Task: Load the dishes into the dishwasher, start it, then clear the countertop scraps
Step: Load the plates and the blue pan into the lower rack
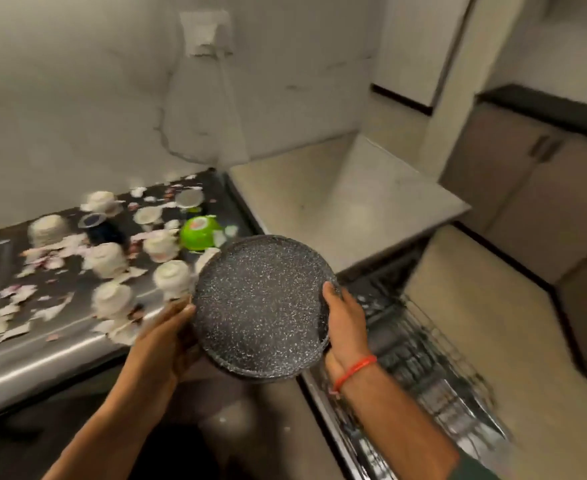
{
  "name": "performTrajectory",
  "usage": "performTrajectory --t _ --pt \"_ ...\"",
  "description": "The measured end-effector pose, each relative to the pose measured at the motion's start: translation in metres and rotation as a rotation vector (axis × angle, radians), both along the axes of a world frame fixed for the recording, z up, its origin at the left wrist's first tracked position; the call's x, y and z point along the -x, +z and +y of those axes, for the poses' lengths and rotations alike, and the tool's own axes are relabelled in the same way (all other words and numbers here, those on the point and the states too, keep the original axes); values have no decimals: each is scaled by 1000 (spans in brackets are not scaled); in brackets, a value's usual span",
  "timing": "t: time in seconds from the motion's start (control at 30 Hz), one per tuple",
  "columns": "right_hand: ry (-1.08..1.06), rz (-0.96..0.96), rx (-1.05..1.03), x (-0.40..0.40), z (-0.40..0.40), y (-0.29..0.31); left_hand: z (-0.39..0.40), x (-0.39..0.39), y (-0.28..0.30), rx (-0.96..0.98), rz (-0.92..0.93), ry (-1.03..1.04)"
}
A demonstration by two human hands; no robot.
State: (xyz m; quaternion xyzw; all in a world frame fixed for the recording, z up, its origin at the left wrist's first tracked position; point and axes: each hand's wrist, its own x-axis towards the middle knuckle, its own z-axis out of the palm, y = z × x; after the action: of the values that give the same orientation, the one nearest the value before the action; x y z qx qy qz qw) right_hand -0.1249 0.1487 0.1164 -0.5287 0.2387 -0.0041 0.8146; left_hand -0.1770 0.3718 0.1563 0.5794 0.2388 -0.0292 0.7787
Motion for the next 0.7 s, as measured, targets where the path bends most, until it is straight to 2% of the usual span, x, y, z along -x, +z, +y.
performTrajectory --t 0.23,0.47,0.7 --pt "-251 142 -5 43 -115 -38 -116 -30 -32 -93 86 -338" --pt "-478 324 -43 63 -168 -90 -200 -68 -86 -214 226 -536" --pt "-576 558 -72 66 -201 -144 -259 -116 -155 -325 586 -750"
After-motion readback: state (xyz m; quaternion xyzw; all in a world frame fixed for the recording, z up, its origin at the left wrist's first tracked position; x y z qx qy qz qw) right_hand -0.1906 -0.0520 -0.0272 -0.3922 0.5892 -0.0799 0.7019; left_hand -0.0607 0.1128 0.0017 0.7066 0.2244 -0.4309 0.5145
